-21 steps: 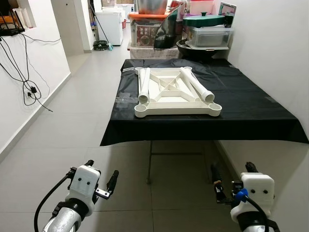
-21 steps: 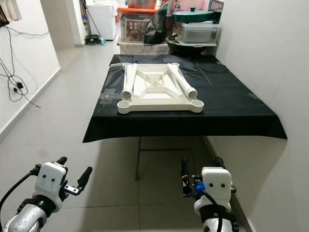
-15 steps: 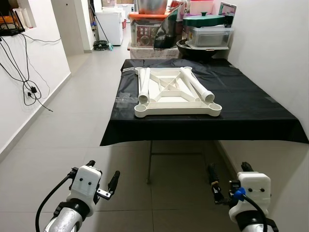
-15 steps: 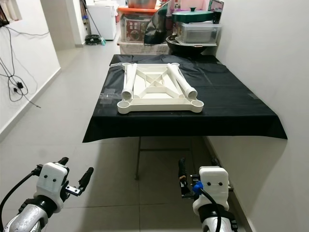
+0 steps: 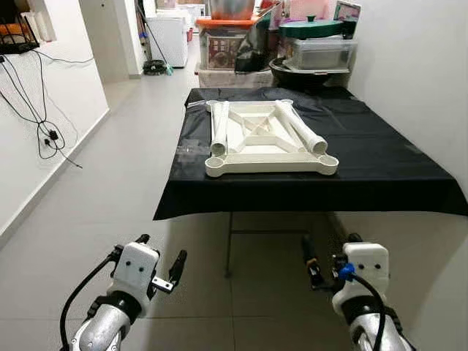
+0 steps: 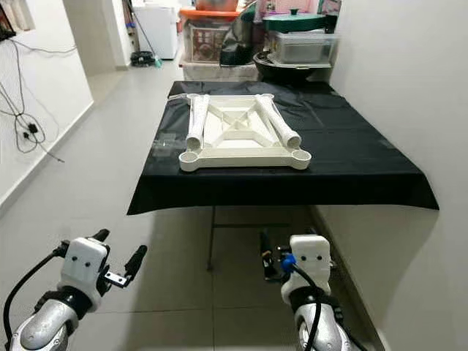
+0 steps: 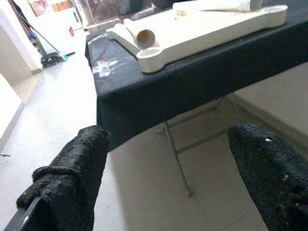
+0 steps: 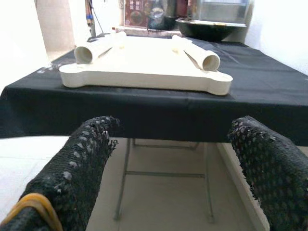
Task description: Building children table
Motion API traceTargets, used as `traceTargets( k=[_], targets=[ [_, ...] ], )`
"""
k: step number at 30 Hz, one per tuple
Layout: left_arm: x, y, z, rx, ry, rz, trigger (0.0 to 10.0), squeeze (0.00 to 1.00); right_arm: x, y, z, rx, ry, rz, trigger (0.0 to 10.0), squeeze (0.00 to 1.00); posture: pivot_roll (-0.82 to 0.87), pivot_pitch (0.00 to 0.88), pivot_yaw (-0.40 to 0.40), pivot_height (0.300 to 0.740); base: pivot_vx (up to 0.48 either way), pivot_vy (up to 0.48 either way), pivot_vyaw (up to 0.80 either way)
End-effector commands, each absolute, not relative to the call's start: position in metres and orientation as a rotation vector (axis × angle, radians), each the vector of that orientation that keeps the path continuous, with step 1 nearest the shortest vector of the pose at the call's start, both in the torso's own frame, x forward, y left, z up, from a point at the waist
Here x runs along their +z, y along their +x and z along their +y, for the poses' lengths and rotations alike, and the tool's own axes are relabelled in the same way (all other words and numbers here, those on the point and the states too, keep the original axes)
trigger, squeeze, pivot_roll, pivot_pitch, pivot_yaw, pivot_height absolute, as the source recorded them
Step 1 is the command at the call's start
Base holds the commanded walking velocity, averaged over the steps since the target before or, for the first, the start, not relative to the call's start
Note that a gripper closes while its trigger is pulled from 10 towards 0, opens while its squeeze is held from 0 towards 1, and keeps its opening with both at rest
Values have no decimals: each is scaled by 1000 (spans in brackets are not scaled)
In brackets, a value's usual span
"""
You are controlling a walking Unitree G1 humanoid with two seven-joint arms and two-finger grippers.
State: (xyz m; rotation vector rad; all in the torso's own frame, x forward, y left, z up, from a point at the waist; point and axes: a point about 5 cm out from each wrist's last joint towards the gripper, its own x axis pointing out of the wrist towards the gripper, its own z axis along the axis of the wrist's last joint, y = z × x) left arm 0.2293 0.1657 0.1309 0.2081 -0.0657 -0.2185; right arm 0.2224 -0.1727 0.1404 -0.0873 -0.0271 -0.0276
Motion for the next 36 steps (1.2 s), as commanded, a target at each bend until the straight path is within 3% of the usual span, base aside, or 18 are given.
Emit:
traceTargets(
  k=[1, 5, 36],
  targets=[
    [137, 232, 168, -195, 196, -106, 10000, 0, 143, 227, -173, -26, -69, -48, 10000, 0, 10, 0, -16, 740, 0, 0, 0],
    [145, 238, 169, -162, 183, -147, 10000, 0, 153, 236, -177, -52, -54, -95, 10000, 0, 12, 0, -15, 740, 86, 0, 0],
    [151, 254, 164, -202, 205, -185, 10000, 0, 173, 272, -177, -60, -36, -144, 10000, 0, 28, 0, -11, 740, 465, 0, 0]
  ],
)
